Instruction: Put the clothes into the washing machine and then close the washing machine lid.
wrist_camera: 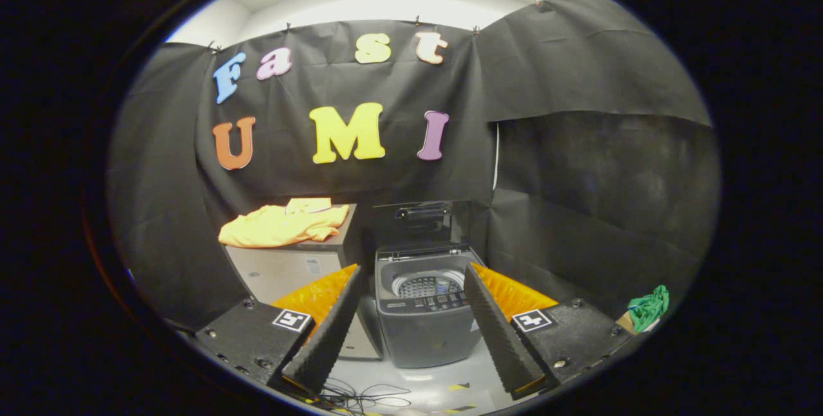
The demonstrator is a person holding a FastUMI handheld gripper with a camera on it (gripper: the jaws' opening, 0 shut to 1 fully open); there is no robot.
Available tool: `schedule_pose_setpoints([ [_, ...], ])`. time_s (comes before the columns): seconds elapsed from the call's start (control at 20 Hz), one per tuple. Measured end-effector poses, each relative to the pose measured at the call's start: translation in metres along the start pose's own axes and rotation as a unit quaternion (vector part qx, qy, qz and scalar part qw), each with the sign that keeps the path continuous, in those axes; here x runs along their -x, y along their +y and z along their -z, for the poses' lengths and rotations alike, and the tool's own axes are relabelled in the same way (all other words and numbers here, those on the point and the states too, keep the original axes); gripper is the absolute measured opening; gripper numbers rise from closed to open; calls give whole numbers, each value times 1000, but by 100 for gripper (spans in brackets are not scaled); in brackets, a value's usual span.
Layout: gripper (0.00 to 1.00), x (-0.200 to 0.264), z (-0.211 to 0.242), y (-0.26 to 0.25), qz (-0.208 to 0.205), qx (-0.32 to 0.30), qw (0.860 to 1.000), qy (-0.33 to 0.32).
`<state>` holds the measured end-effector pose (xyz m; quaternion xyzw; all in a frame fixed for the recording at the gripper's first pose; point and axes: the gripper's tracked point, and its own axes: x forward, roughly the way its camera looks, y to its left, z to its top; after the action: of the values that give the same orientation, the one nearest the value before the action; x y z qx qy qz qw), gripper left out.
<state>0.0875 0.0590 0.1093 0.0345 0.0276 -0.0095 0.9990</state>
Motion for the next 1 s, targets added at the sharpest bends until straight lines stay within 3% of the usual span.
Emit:
schedule_pose_setpoints([
  [0.5, 99, -130, -104, 147, -83, 11, 996, 4],
  [0.8, 99, -219, -134, 239, -120, 7, 992, 31],
  [1.0, 99, -276, -126, 294, -126, 26, 989, 66],
])
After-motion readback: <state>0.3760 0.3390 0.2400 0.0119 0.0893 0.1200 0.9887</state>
